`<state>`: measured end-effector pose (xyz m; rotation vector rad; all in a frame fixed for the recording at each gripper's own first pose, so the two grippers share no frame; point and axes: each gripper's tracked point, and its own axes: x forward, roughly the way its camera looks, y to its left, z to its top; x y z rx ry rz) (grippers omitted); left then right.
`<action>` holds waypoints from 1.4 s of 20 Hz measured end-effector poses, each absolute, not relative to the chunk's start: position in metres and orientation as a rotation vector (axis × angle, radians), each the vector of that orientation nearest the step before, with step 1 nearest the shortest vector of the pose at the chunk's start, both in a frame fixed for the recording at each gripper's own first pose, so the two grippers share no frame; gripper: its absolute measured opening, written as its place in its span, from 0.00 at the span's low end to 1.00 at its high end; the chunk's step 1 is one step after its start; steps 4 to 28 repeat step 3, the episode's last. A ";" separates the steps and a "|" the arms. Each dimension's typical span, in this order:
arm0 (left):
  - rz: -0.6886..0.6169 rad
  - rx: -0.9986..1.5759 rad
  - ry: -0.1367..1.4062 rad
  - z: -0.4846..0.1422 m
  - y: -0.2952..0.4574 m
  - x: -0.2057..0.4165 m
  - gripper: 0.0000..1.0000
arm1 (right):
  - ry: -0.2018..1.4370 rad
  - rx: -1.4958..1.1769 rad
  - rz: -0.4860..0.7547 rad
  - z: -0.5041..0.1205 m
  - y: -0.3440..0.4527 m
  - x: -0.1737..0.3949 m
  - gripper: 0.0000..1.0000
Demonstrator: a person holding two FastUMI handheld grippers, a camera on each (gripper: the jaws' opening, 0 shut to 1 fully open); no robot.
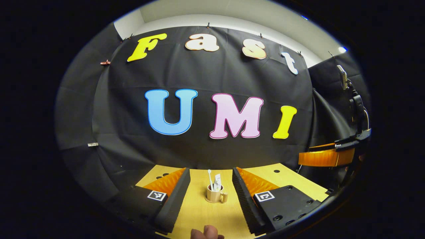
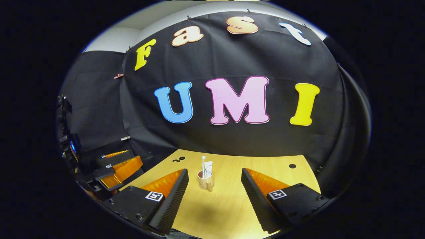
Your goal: Put the toothbrush and toothpaste on the desktop into the cup, then pick up the cup and place it on the coaster on the desktop.
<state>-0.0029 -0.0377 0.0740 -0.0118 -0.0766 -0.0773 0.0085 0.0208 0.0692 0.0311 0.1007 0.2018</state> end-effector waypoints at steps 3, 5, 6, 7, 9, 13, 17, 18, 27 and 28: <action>-0.087 0.011 -0.085 0.076 -0.047 -0.007 0.84 | 0.099 0.050 0.205 0.067 0.026 0.003 0.98; -0.087 0.011 -0.085 0.076 -0.047 -0.007 0.84 | 0.099 0.050 0.205 0.067 0.026 0.003 0.98; -0.087 0.011 -0.085 0.076 -0.047 -0.007 0.84 | 0.099 0.050 0.205 0.067 0.026 0.003 0.98; -0.087 0.011 -0.085 0.076 -0.047 -0.007 0.84 | 0.099 0.050 0.205 0.067 0.026 0.003 0.98; -0.087 0.011 -0.085 0.076 -0.047 -0.007 0.84 | 0.099 0.050 0.205 0.067 0.026 0.003 0.98; -0.087 0.011 -0.085 0.076 -0.047 -0.007 0.84 | 0.099 0.050 0.205 0.067 0.026 0.003 0.98; -0.087 0.011 -0.085 0.076 -0.047 -0.007 0.84 | 0.099 0.050 0.205 0.067 0.026 0.003 0.98; -0.087 0.011 -0.085 0.076 -0.047 -0.007 0.84 | 0.099 0.050 0.205 0.067 0.026 0.003 0.98; -0.087 0.011 -0.085 0.076 -0.047 -0.007 0.84 | 0.099 0.050 0.205 0.067 0.026 0.003 0.98; -0.087 0.011 -0.085 0.076 -0.047 -0.007 0.84 | 0.099 0.050 0.205 0.067 0.026 0.003 0.98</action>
